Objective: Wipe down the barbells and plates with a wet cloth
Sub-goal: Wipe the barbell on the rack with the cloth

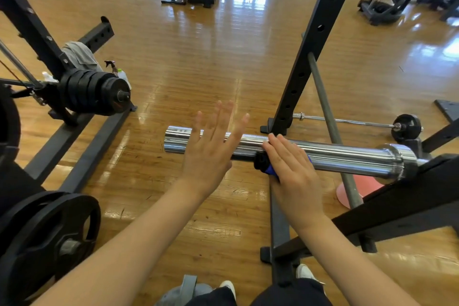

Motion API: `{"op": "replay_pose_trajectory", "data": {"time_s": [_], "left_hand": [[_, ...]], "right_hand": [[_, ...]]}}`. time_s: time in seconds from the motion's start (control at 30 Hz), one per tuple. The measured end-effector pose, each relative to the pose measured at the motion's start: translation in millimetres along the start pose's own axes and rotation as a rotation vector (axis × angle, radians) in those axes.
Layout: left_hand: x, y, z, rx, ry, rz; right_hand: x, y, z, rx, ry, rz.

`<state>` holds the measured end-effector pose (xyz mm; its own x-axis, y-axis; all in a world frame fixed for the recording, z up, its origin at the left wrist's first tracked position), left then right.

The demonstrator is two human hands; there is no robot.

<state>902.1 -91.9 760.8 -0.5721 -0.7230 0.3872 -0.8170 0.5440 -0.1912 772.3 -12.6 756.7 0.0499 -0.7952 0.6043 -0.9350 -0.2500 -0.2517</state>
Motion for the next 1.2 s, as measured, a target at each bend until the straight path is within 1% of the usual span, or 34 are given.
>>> {"op": "replay_pose_trajectory", "data": {"time_s": [0.1,0.17,0.2,0.27,0.37,0.4,0.47,0.53,0.6,0.63,0.73,0.77,0.8,0.87,0.93,0.97,1.0,1.07,1.2], "left_hand": [[3.4,1.2,3.1,0.026,0.014,-0.019],[6.3,1.3,3.7,-0.001,0.008,-0.020],[8.3,0.4,2.6,-0.025,-0.026,-0.013],[14.0,-1.5,0.6,-0.051,-0.169,0.027],[25.1,-7.2,3.6,-0.095,-0.397,0.087],[27.1,-7.5,0.5,-0.099,-0.419,0.089],[23.7,-7.1,-2.7,-0.058,-0.364,0.095],[12.8,-3.1,-3.1,-0.011,-0.212,0.069],[1.2,3.2,0.4,-0.019,-0.049,0.015],[-1.3,5.5,2.6,-0.015,0.005,-0.006],[3.1,9.0,3.7,-0.007,0.113,0.002],[5.3,8.9,4.6,-0.019,0.112,0.004],[6.9,7.5,5.1,-0.028,0.089,-0.002],[10.8,5.1,1.7,-0.042,-0.016,-0.011],[14.8,4.6,0.1,-0.050,-0.196,0.008],[18.5,4.3,1.5,-0.056,-0.261,0.025],[23.2,4.2,1.8,-0.070,-0.286,0.053],[30.0,1.7,-0.2,-0.099,-0.335,0.057],[27.4,2.0,-2.8,-0.096,-0.325,0.064]], "right_hand": [[5.8,-4.1,-3.6,0.070,0.022,0.076],[10.7,-15.7,4.3,0.075,0.003,0.051],[12.4,-21.3,10.7,0.061,-0.016,0.029],[14.9,-26.6,20.6,0.024,-0.034,0.002],[13.3,-18.8,18.9,0.006,-0.015,-0.020],[10.2,-14.0,15.1,0.002,-0.002,-0.022],[2.0,-3.4,7.9,-0.003,0.032,-0.016],[-4.1,5.2,3.5,-0.004,0.056,0.005],[-4.3,8.1,1.2,0.000,0.064,0.049],[-1.6,5.3,0.6,0.006,0.072,0.062],[7.8,-12.6,9.7,0.013,0.075,-0.002],[9.5,-17.8,15.8,0.020,0.060,-0.032],[10.6,-21.0,21.1,0.024,0.040,-0.060],[11.7,-19.8,24.4,0.014,0.014,-0.089],[9.6,-12.1,18.9,0.005,0.011,-0.077],[7.6,-7.5,14.5,0.001,0.013,-0.070],[5.5,-3.1,10.4,-0.004,0.017,-0.067],[2.9,2.3,4.1,-0.010,0.024,-0.055],[11.6,-9.0,0.9,0.065,0.056,-0.001]]}}
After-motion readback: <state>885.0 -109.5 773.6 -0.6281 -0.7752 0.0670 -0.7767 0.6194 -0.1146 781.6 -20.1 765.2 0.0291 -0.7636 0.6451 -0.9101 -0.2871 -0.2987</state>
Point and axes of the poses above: each hand's wrist, its own x-axis towards the middle knuckle, its own z-axis out of the palm, y = z × x, the point moved 5 cm from there along x, towards the middle knuckle, and after that the axes turned 3 degrees about x, right-handed, at the moved point
